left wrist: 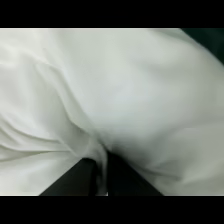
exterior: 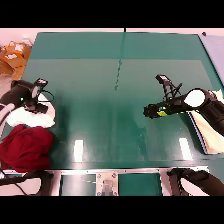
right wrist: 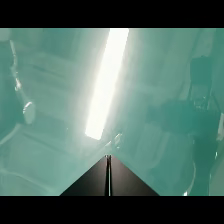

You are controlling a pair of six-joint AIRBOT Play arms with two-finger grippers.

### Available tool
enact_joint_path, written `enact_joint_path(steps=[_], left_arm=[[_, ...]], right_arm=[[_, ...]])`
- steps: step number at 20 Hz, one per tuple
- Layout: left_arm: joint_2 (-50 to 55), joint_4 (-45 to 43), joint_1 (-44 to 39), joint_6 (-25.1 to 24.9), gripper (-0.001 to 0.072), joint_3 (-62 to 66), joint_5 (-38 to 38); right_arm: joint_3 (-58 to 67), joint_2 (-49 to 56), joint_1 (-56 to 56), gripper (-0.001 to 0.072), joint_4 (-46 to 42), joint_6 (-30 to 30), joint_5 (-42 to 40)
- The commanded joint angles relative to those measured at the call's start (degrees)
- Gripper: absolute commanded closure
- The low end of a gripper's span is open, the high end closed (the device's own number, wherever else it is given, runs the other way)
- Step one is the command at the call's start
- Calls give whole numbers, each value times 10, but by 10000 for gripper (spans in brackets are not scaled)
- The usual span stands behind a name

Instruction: Fold the shirts.

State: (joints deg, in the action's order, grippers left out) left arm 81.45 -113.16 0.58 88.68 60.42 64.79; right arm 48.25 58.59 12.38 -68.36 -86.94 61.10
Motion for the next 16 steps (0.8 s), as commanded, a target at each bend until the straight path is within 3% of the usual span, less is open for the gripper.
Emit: enact_joint_path(steps=[1,4,8,14,15,16], left_arm=[[-30,39,-5,-22,685,118,61],[-83,148,-42,-26,685,227,68],[-106,298,-158,-35,685,290,69],[-26,431,-348,-20,682,286,4],[-4,454,-363,-21,646,286,6],[16,475,-373,-21,322,286,11]], right_arm=[[11,-1,-2,696,0,0,6],[34,-1,-12,696,0,0,16],[67,-1,-33,696,1,0,24],[105,-1,-65,696,4,-11,55],[105,-1,-67,696,4,-13,59],[105,-1,-72,682,4,-13,66]])
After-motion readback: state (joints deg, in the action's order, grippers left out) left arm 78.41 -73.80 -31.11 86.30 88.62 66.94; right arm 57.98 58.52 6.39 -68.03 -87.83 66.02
